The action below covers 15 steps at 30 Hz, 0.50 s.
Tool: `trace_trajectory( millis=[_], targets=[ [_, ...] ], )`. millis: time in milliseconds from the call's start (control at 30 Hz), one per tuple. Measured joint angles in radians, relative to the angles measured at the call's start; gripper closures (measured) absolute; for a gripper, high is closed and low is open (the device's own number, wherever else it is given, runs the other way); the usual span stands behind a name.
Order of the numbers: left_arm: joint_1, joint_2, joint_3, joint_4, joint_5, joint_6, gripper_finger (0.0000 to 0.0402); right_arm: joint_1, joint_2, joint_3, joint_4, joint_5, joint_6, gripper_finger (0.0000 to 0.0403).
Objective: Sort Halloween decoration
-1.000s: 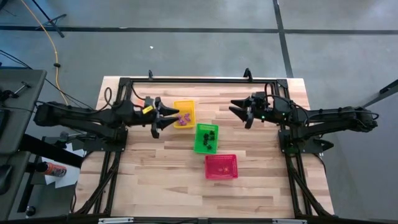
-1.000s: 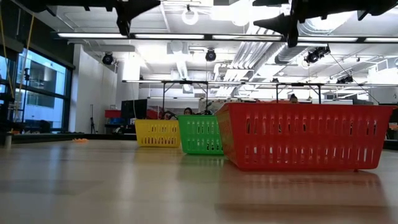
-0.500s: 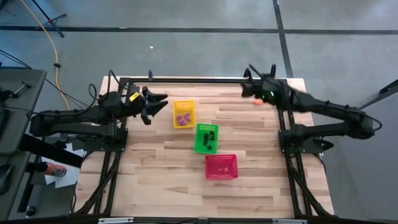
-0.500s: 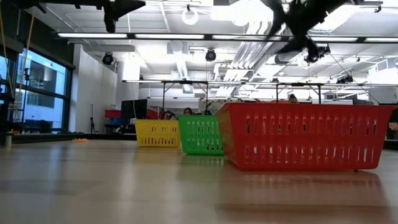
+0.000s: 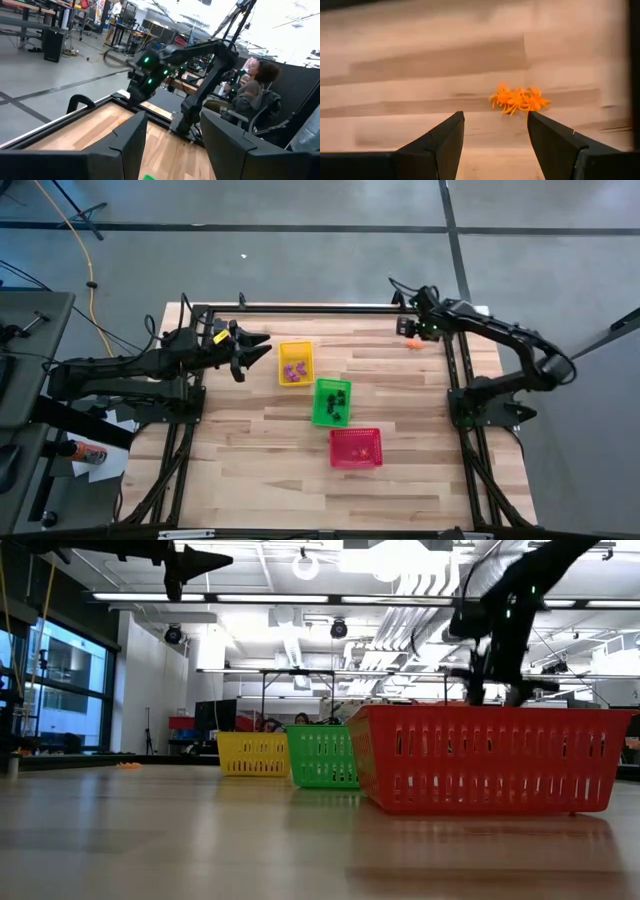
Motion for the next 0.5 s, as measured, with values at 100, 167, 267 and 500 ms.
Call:
trace_trajectory(
  millis=[100,167,267,500],
  targets=[
    [0.0,0.0,0.0,0.0,0.0,0.0,0.0227,-0.02,0.056,-0.054,0.079,-0.038,0.026,0.019],
    [0.0,0.0,0.0,0.0,0.0,0.0,0.0227,-0.026,0.086,-0.079,0.127,-0.044,0.049,0.019],
    [0.0,0.0,0.0,0.0,0.0,0.0,0.0227,-0.026,0.123,-0.109,0.179,-0.03,0.098,0.019],
    [0.0,0.0,0.0,0.0,0.0,-0.001,0.0227,-0.025,0.205,-0.118,0.249,0.005,0.125,0.0194]
  ],
)
